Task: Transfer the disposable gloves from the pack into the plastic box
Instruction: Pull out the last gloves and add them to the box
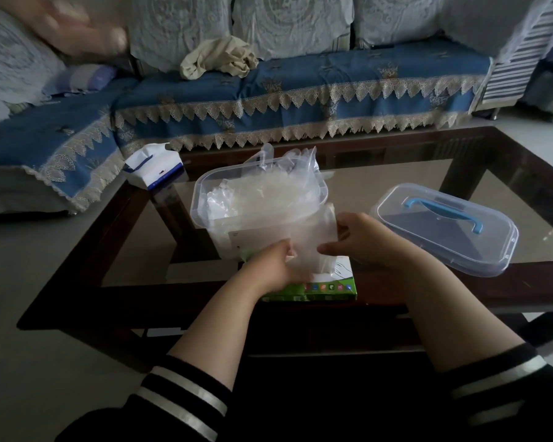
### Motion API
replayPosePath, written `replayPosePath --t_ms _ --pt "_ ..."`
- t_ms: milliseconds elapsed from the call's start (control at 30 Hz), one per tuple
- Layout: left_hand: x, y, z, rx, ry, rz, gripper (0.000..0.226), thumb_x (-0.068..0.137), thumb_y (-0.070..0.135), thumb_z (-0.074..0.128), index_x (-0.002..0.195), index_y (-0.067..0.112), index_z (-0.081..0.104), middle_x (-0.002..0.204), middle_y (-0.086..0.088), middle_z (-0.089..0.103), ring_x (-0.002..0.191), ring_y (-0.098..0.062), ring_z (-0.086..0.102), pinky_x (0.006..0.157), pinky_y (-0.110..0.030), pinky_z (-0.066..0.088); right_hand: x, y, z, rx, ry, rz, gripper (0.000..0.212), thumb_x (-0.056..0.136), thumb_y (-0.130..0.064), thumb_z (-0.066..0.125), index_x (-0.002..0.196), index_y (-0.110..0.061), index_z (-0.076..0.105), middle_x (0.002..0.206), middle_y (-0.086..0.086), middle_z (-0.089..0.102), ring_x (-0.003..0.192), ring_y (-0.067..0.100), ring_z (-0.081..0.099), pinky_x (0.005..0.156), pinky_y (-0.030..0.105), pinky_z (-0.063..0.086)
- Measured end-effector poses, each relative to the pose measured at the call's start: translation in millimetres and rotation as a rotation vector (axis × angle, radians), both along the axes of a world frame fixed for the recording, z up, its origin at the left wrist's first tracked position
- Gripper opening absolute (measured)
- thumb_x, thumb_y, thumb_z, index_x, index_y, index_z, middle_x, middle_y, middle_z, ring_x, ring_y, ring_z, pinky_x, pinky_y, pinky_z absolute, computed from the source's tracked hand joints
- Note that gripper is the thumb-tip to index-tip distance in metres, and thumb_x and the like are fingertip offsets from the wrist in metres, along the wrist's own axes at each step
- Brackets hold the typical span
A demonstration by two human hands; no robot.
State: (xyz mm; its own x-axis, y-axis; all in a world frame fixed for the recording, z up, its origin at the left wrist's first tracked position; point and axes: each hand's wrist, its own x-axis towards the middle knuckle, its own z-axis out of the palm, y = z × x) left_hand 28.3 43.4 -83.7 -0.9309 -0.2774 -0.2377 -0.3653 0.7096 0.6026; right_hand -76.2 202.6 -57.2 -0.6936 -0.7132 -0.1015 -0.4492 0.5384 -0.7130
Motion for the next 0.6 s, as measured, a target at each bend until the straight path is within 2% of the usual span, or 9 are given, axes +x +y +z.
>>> replayPosePath --t_ms 67,133,200,300,400,467,534,600 --pt "-0.6 5.2 -3.3 -0.142 -0.052 -0.073 0.064 0.079 0.043 0.077 0.131 0.017 0.050 0.133 -0.002 0.051 0.124 -0.020 0.045 0.093 -0.025 0.038 -3.6 -1.3 -5.9 0.058 0.092 -0.089 0.030 0.079 -0.029 0.075 0.093 -0.004 0.067 0.088 0.012 0.070 0.080 0.027 0.064 0.077 0.043 0.053" --pt "-1.5 10.0 -5.2 -0.243 -0.079 -0.100 0.075 0.081 0.047 0.073 0.140 0.011 0.042 0.145 -0.005 0.042 0.135 -0.024 0.035 0.102 -0.029 0.033 -4.5 -0.6 -7.2 0.090 0.094 -0.159 0.032 0.079 -0.031 0.075 0.089 -0.002 0.067 0.082 0.012 0.068 0.076 0.028 0.063 0.073 0.042 0.053" --pt "-3.6 11.2 -8.5 -0.287 -0.081 -0.106 0.070 0.083 0.047 0.071 0.136 0.010 0.045 0.142 -0.006 0.043 0.133 -0.026 0.034 0.098 -0.029 0.032 -4.5 1.2 -5.3 0.088 0.108 -0.199 0.029 0.080 -0.031 0.074 0.087 -0.003 0.067 0.078 0.008 0.067 0.072 0.024 0.061 0.070 0.038 0.052" --pt "-5.7 12.4 -10.4 -0.266 -0.066 -0.097 0.056 0.084 0.044 0.071 0.121 0.005 0.052 0.128 -0.009 0.049 0.125 -0.027 0.042 0.088 -0.029 0.034 0.6 2.6 1.0 -0.089 0.157 -0.265 0.026 0.083 -0.029 0.072 0.081 -0.004 0.068 0.073 0.006 0.066 0.067 0.021 0.060 0.066 0.034 0.049" --pt "-6.6 11.8 -11.9 -0.214 -0.049 -0.079 0.053 0.084 0.041 0.072 0.117 0.003 0.054 0.121 -0.010 0.050 0.119 -0.026 0.047 0.082 -0.025 0.033 6.5 -1.4 4.1 -0.218 0.180 -0.236 0.028 0.087 -0.029 0.068 0.075 -0.003 0.067 0.068 0.009 0.064 0.062 0.023 0.055 0.060 0.034 0.044" --pt "-7.3 12.2 -12.8 -0.203 -0.037 -0.074 0.050 0.084 0.040 0.073 0.112 0.002 0.055 0.109 -0.008 0.048 0.111 -0.023 0.048 0.076 -0.024 0.029 11.0 -4.8 4.2 -0.287 0.189 -0.209 0.030 0.089 -0.028 0.066 0.073 -0.002 0.065 0.064 0.011 0.060 0.057 0.020 0.049 0.057 0.034 0.041" --pt "-6.3 12.6 -11.9 -0.194 -0.030 -0.082 0.045 0.084 0.038 0.073 0.106 0.004 0.054 0.102 -0.004 0.043 0.102 -0.020 0.046 0.074 -0.024 0.028 14.8 -7.7 5.8 -0.403 0.171 -0.198 0.026 0.091 -0.027 0.064 0.078 -0.004 0.068 0.068 0.013 0.063 0.061 0.027 0.055 0.059 0.036 0.045" --pt "-6.6 11.1 -15.2 -0.149 -0.002 -0.094 0.044 0.083 0.034 0.075 0.107 0.004 0.053 0.106 -0.006 0.047 0.106 -0.021 0.049 0.077 -0.025 0.031 18.4 -9.7 8.7 -0.534 0.187 -0.215 0.025 0.092 -0.025 0.062 0.082 -0.002 0.069 0.072 0.020 0.064 0.069 0.038 0.057 0.061 0.041 0.047"
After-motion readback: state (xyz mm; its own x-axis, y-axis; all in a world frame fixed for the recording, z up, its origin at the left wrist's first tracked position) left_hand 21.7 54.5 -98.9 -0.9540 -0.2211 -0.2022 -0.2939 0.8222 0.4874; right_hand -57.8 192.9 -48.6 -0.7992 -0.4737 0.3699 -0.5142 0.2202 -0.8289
